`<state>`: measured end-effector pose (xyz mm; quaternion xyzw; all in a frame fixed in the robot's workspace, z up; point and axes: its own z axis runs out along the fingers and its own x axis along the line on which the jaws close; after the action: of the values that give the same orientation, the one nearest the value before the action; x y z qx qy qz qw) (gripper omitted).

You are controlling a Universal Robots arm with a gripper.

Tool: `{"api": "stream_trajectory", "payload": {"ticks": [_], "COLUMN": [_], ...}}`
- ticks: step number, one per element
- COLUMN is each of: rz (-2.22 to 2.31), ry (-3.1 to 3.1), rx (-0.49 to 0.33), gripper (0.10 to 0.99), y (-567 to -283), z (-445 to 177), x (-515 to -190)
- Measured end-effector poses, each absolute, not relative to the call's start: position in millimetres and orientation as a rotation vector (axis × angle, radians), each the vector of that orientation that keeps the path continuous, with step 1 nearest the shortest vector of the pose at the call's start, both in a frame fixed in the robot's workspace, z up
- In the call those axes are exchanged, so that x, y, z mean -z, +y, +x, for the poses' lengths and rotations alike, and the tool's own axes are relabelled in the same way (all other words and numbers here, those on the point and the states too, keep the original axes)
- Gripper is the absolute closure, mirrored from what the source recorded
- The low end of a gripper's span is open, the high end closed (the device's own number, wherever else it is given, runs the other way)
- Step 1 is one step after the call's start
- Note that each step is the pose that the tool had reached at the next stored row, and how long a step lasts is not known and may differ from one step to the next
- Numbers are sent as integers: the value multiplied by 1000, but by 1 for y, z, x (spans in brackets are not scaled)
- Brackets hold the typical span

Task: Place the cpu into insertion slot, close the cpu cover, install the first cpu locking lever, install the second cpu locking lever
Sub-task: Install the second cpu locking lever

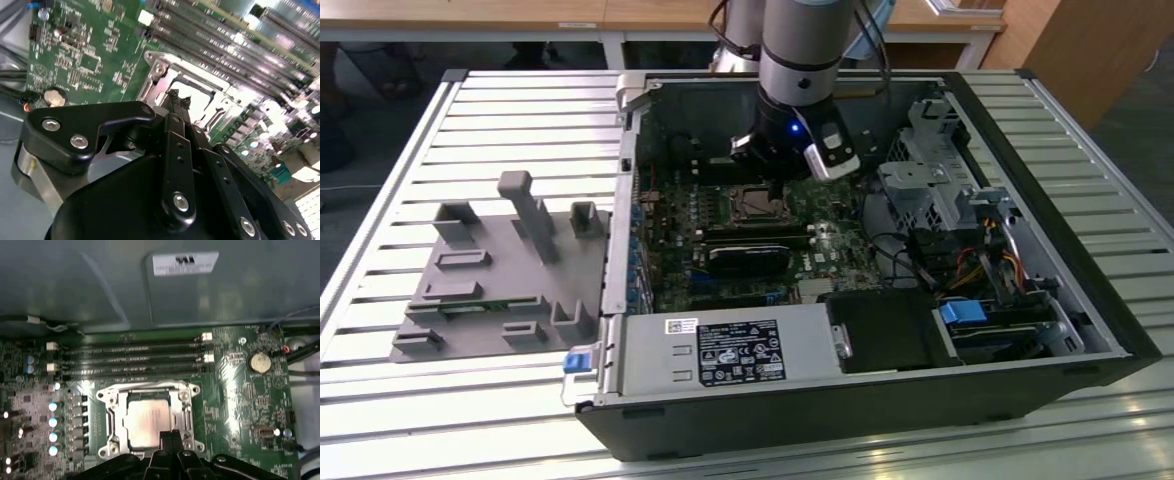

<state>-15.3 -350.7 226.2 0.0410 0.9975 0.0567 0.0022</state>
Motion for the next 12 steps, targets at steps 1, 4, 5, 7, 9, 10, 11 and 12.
{"api": "stream_trajectory", "payload": {"ticks": [1, 4, 5, 7, 9, 10, 11, 12], "rz": [129, 128, 128, 129, 128, 129, 129, 129], "ry": [3129, 3130, 3129, 3130, 3129, 3129, 3129, 3129], "rx": [-178, -178, -178, -178, -179, -179, -179, -179], "gripper": [980, 980, 980, 980, 980, 980, 980, 980], "y": [-353, -360, -362, -367, -370, -372, -373, -373], "z": [-15, -15, -15, -15, -15, -15, -16, -18], "x": [-226, -226, -226, -226, -226, -226, -226, -226]}}
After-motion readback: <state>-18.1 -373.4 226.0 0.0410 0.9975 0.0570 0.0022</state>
